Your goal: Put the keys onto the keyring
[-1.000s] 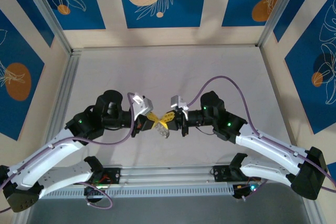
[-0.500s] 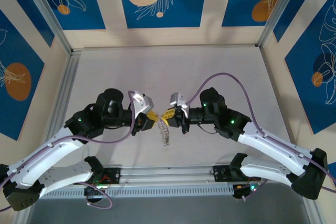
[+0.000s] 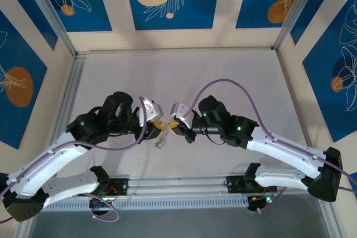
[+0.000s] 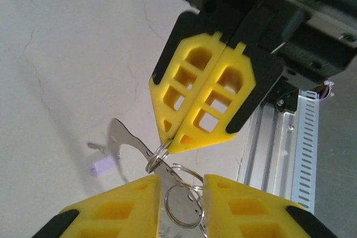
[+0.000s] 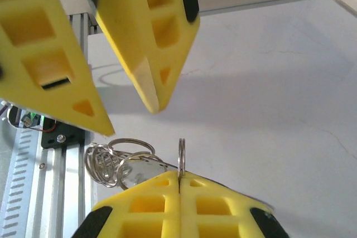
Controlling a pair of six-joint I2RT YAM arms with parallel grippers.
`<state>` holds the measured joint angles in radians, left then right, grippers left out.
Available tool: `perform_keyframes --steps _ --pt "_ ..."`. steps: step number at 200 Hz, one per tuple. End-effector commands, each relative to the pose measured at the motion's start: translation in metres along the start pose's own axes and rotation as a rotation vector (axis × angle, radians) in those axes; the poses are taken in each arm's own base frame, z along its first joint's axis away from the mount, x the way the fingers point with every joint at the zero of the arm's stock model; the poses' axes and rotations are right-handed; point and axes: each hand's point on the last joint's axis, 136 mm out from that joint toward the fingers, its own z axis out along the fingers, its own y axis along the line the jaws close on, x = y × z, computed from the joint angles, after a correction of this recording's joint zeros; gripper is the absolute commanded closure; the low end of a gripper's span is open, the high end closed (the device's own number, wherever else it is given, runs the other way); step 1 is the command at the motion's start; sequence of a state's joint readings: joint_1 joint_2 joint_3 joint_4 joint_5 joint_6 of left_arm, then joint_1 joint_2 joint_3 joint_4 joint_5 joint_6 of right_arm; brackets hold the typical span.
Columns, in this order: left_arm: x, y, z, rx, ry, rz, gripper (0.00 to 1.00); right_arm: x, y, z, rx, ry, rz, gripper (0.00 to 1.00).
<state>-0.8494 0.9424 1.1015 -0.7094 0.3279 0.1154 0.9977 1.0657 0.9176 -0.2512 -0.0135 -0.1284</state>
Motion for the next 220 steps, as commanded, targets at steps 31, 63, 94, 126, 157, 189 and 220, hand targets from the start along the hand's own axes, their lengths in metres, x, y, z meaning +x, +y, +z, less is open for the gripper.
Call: perform_keyframes --steps 31,63,94,126,157,189,220 --pt "-0.004 -0.003 -0.005 0.02 0.058 0.086 0.75 -0.027 0.013 -0.007 -0.028 -0.061 -0.079 1.0" --pt "-0.004 -0.009 0.0 0.065 0.076 0.095 0.77 -0.031 0.026 -0.01 -0.08 -0.071 -0.105 1.0" --pt "-0.001 -0.015 0.003 0.106 0.09 0.091 0.79 -0.033 0.033 -0.014 -0.113 -0.081 -0.121 1.0" --pt "0.005 -0.018 0.005 0.134 0.123 0.083 0.8 -0.035 0.033 -0.016 -0.12 -0.085 -0.127 1.0" --pt "0.008 -0.019 0.008 0.152 0.142 0.079 0.88 -0.038 0.033 -0.016 -0.122 -0.095 -0.13 1.0" --pt "0.012 -0.021 0.009 0.166 0.152 0.066 1.0 -0.043 0.034 -0.021 -0.13 -0.117 -0.129 1.0" --pt "0.013 -0.023 0.01 0.172 0.138 0.052 1.0 -0.046 0.033 -0.02 -0.135 -0.136 -0.121 1.0"
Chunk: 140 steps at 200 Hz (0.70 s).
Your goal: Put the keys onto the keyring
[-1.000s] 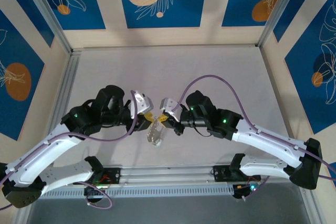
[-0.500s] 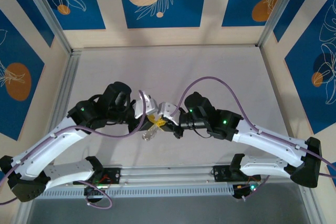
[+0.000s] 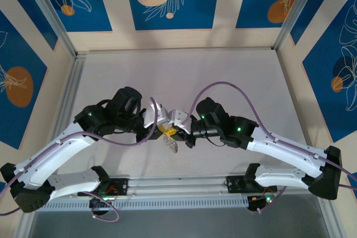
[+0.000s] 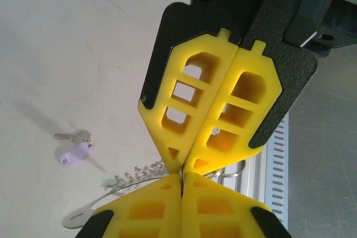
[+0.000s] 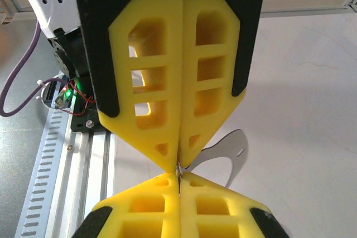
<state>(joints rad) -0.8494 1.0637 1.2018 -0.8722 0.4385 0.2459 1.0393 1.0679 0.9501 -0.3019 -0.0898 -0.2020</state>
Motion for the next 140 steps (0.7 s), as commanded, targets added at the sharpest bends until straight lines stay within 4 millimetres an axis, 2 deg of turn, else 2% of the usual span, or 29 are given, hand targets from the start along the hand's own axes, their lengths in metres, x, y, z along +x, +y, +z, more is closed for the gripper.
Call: perform_keyframes --steps 1,34,68,140 --pt "0.0 -0.006 0.0 0.031 -0.007 -0.001 1.0 -0.041 0.003 -0.017 -0.013 -0.138 -0.043 1.0" --pt "-0.006 -0.004 -0.001 0.004 -0.069 -0.016 1.0 -0.041 0.002 -0.016 -0.014 -0.147 -0.025 1.0" --pt "-0.002 0.0 0.001 -0.023 -0.1 -0.032 1.0 -0.044 -0.001 -0.019 -0.007 -0.172 -0.025 1.0" --pt "0.014 -0.007 0.007 0.027 -0.025 -0.07 1.0 -0.048 -0.006 -0.019 0.008 -0.172 -0.043 1.0"
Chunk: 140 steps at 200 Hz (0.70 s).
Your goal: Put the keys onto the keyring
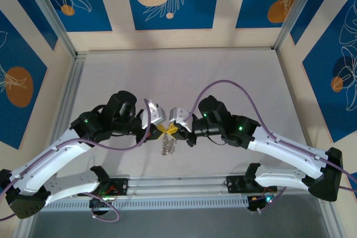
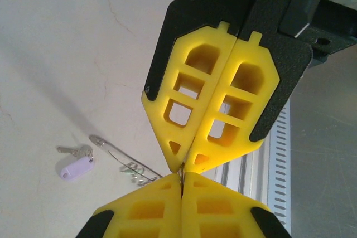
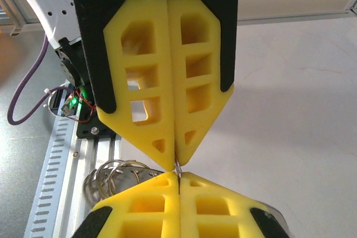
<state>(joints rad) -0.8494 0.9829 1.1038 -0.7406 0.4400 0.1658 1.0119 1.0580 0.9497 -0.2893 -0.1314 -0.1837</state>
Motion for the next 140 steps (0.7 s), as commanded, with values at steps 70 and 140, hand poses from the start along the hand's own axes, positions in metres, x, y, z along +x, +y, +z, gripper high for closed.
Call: perform_keyframes --steps 70,140 --pt "0.033 -0.006 0.011 0.044 0.155 -0.054 1.0 -0.04 -0.004 -0.004 0.045 -0.083 -0.112 1.0" --pt "0.039 -0.004 0.013 0.036 0.191 -0.048 0.93 -0.04 -0.004 -0.003 0.053 -0.052 -0.123 1.0"
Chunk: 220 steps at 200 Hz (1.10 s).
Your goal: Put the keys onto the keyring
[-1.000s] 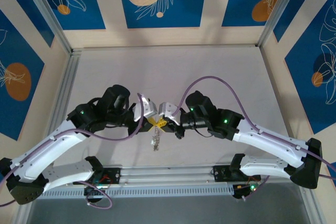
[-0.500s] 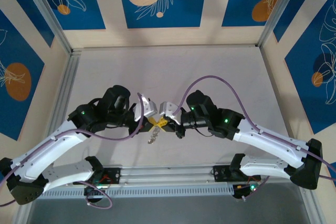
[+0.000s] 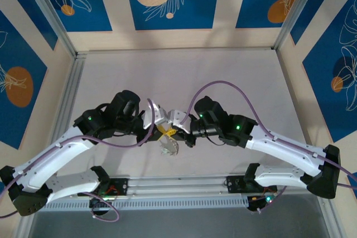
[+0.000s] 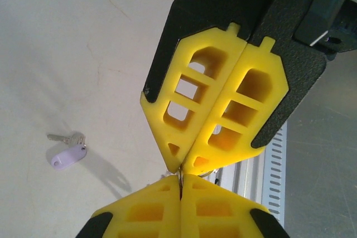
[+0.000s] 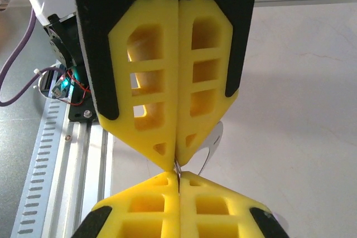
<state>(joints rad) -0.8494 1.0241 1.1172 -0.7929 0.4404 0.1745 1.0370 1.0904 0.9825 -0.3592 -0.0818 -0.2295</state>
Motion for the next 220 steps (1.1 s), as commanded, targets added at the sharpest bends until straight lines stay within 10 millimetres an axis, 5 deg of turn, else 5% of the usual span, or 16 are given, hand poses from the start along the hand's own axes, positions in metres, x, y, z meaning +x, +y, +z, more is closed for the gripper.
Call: perform_keyframes --steps 1,112,220 --pt "0.027 -0.005 0.008 0.021 0.121 -0.02 0.93 -0.048 -0.006 -0.012 0.047 -0.125 -0.088 1.0" --pt "0.035 -0.01 0.009 0.035 0.144 -0.028 0.86 -0.041 -0.012 -0.001 0.072 -0.073 -0.099 1.0" --pt "0.017 -0.021 0.015 0.114 0.072 0.011 0.8 -0.042 -0.002 -0.001 0.026 -0.084 -0.115 1.0"
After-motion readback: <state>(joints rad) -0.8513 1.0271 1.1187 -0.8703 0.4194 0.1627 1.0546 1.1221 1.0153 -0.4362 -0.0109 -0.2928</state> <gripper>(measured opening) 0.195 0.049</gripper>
